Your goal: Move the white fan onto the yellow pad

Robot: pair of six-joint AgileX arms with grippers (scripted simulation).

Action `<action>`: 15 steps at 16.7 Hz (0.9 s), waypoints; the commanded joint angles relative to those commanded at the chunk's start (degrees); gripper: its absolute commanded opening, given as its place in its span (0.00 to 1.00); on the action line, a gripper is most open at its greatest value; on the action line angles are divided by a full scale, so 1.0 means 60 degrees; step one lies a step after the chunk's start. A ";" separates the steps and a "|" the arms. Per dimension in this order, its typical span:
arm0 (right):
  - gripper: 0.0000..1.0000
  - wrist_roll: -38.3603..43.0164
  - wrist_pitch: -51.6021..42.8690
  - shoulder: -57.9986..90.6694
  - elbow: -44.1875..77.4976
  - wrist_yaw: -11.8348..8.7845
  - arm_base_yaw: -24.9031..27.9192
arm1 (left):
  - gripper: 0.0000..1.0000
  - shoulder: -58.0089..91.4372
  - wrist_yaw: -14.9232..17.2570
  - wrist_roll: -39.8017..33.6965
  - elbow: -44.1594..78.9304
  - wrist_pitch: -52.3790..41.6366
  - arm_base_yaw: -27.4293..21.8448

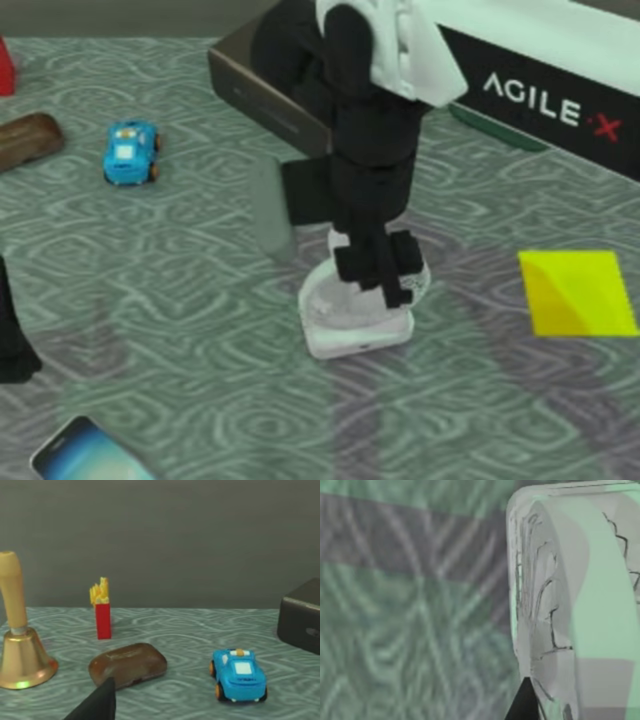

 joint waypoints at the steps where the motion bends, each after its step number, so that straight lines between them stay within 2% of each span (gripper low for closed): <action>1: 0.17 0.0000 0.0000 0.0000 0.0000 0.0000 0.0000 | 1.00 0.0000 0.0000 0.0000 0.0000 0.0000 0.0000; 3: 0.02 0.0000 0.0000 0.0000 0.0000 0.0000 0.0000 | 1.00 0.0000 0.0000 0.0000 0.0000 0.0000 0.0000; 4: 0.00 0.0000 0.0000 0.0000 0.0000 0.0000 0.0000 | 1.00 0.0000 0.0000 0.0000 0.0000 0.0000 0.0000; 15: 0.00 0.0022 -0.0375 0.0016 0.0397 -0.0003 -0.0025 | 1.00 0.0000 0.0000 0.0000 0.0000 0.0000 0.0000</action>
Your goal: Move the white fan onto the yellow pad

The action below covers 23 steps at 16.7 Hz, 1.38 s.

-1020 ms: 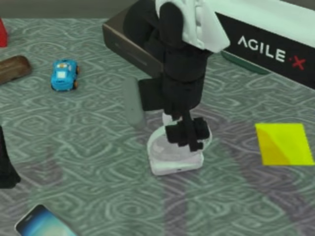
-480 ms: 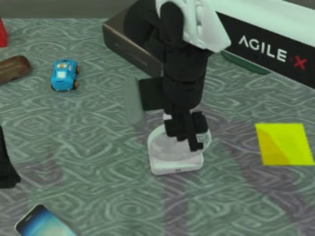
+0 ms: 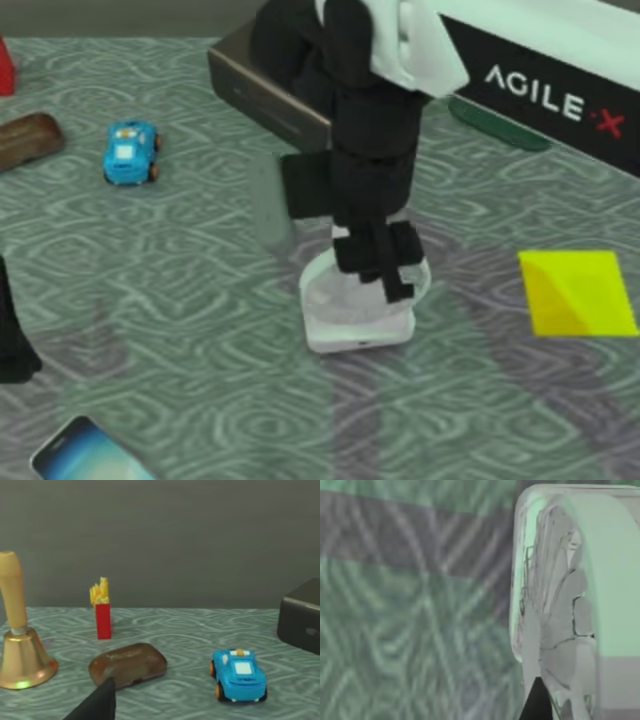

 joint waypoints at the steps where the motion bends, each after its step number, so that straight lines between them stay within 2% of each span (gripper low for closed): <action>1: 0.00 0.0004 -0.0267 0.0066 0.0333 0.0000 0.0001 | 1.00 0.0000 0.0000 0.0000 0.0000 0.0000 0.0000; 6: 0.00 -0.0025 -0.1708 0.0347 0.2139 0.0003 0.0077 | 1.00 0.0000 0.0000 0.0000 0.0000 0.0000 0.0000; 13: 0.00 -0.0112 -0.1759 0.0220 0.2114 0.0000 -0.0107 | 1.00 0.0000 0.0000 0.0000 0.0000 0.0000 0.0000; 16: 0.00 -0.0732 -0.1385 -0.0453 0.1168 -0.0016 -0.0989 | 1.00 0.0000 0.0000 0.0000 0.0000 0.0000 0.0000; 23: 0.00 -0.3159 -0.0045 -0.2864 -0.2883 -0.0079 -0.4253 | 1.00 0.0000 0.0000 0.0000 0.0000 0.0000 0.0000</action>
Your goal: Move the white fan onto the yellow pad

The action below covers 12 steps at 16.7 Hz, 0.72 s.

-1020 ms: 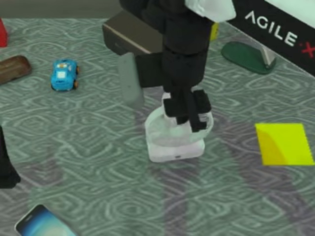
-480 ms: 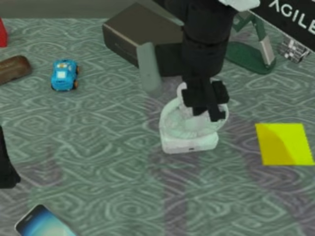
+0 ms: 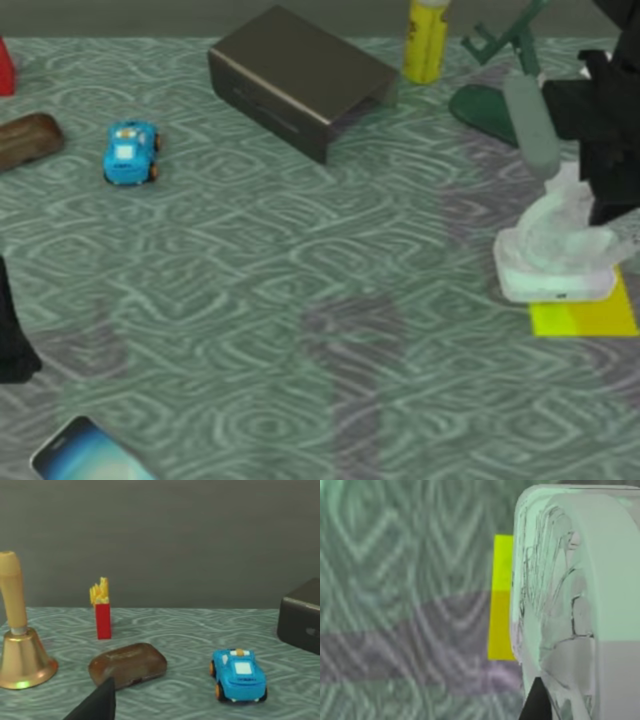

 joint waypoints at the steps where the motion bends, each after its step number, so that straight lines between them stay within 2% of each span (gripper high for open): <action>1: 0.00 -0.0281 0.0137 -0.0257 -0.0368 -0.0004 -0.0356 | 1.00 0.0000 0.0000 0.0000 0.0000 0.0000 0.0000; 4: 0.00 -0.0712 0.0336 -0.0638 -0.0870 -0.0008 -0.0853 | 1.00 0.0000 0.0000 0.0000 0.0000 0.0000 0.0000; 8: 0.00 -0.0681 0.0348 -0.0598 -0.0885 -0.0006 -0.0820 | 1.00 0.0000 0.0000 0.0000 0.0000 0.0000 0.0000; 12: 0.00 -0.0691 0.1186 -0.0571 -0.1622 -0.0013 -0.0854 | 1.00 0.0000 0.0000 0.0000 0.0000 0.0000 0.0000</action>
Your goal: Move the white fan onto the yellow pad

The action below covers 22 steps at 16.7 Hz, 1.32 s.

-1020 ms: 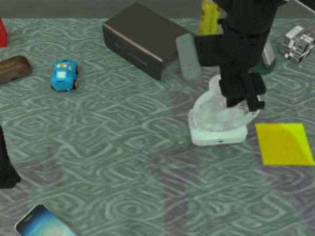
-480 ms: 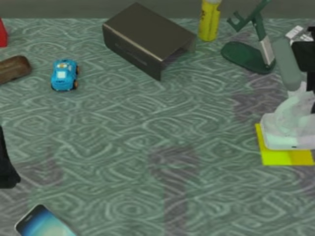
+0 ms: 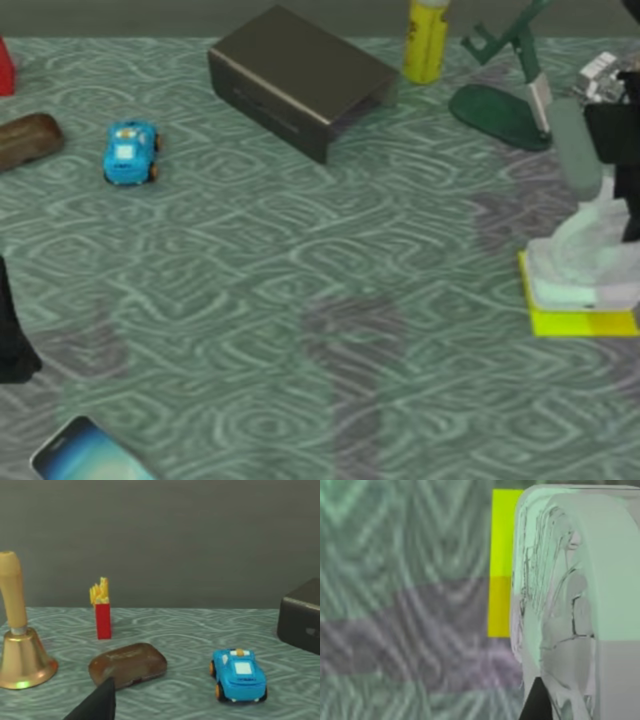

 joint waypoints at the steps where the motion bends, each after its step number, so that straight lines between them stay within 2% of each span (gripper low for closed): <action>1: 0.00 -0.0025 0.0230 0.0025 -0.0217 0.0003 0.0006 | 1.00 0.0000 0.0000 0.0000 0.0000 0.0000 0.0000; 6: 0.00 -0.0028 0.0437 0.0044 -0.0424 0.0006 -0.0008 | 1.00 0.0000 0.0000 0.0000 0.0000 0.0000 0.0000; 19: 0.98 -0.0028 0.0437 0.0044 -0.0424 0.0006 -0.0008 | 1.00 0.0000 0.0000 0.0000 0.0000 0.0000 0.0000; 22: 1.00 -0.0028 0.0437 0.0044 -0.0424 0.0006 -0.0008 | 1.00 0.0000 0.0000 0.0000 0.0000 0.0000 0.0000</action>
